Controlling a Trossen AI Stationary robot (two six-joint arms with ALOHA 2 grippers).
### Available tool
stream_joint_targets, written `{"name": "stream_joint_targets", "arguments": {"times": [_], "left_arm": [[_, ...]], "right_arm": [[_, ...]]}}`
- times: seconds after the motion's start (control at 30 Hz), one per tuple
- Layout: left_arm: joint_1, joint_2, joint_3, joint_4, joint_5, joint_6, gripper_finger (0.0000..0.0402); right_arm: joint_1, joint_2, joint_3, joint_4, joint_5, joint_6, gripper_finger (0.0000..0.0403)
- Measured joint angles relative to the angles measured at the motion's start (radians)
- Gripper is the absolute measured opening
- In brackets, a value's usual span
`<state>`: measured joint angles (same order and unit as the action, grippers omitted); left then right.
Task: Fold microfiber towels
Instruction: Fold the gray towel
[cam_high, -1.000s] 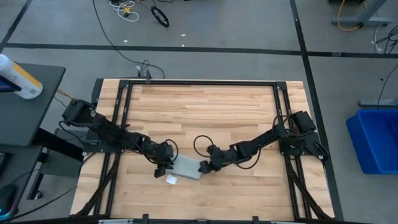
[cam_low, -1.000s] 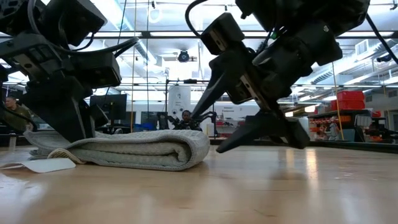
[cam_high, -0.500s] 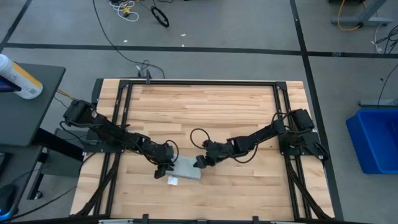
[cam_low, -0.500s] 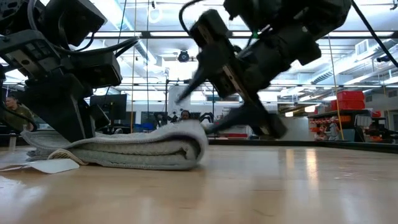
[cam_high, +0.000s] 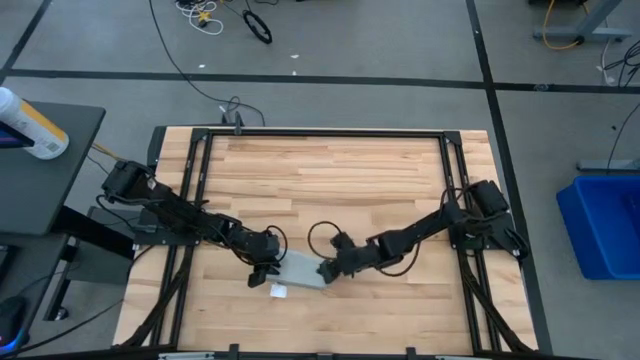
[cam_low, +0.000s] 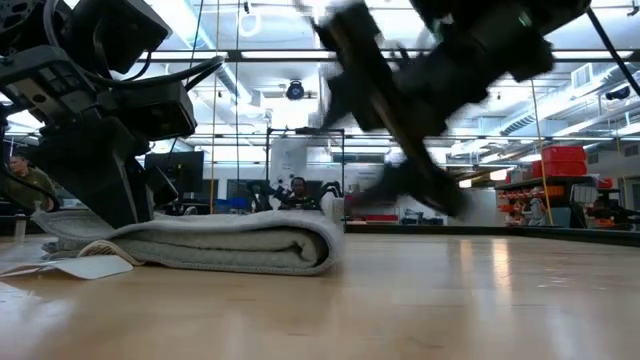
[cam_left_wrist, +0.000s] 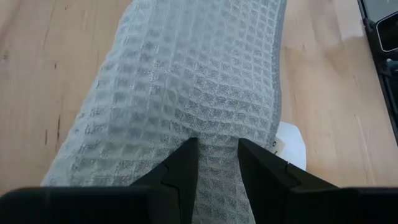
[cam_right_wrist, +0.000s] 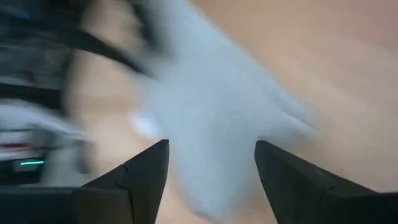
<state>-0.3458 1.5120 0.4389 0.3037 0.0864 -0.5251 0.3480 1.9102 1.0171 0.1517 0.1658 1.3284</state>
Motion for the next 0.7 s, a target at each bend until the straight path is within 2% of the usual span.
{"name": "stream_joint_targets", "arguments": {"times": [0.07, 0.2, 0.5, 0.7], "left_arm": [[0.0, 0.0, 0.0, 0.001, 0.004, -0.001, 0.0122], [0.0, 0.0, 0.0, 0.001, 0.004, -0.003, 0.0122], [0.0, 0.0, 0.0, 0.002, 0.003, 0.001, 0.0122], [0.0, -0.001, 0.0, 0.002, 0.002, 0.008, 0.0122]], "right_arm": [[0.019, 0.0, -0.002, -0.144, -0.032, 0.068, 0.0242], [0.052, -0.007, 0.005, -0.276, -0.111, 0.14, 0.0237], [0.018, -0.002, -0.003, -0.174, -0.217, 0.155, 0.0251], [-0.014, 0.008, -0.004, -0.112, -0.216, 0.137, 0.0256]]}}
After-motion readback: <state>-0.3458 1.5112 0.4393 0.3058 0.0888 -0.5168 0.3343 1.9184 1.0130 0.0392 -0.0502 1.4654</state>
